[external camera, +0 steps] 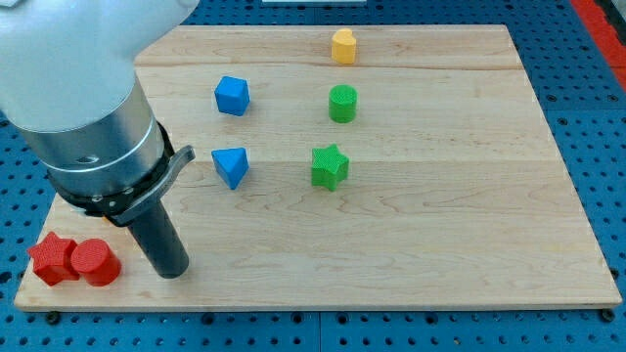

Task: Push blue triangle at the bottom center

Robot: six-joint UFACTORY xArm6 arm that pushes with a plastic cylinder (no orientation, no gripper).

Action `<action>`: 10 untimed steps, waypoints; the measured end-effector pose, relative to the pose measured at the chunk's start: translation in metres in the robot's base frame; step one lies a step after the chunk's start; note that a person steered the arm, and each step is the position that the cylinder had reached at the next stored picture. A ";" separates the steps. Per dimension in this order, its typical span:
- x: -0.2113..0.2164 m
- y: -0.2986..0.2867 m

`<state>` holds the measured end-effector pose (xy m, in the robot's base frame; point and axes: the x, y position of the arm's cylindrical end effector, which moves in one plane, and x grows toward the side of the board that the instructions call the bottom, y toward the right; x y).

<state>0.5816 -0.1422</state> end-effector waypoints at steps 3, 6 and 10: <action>-0.012 0.012; -0.041 0.007; -0.143 0.002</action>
<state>0.4388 -0.1404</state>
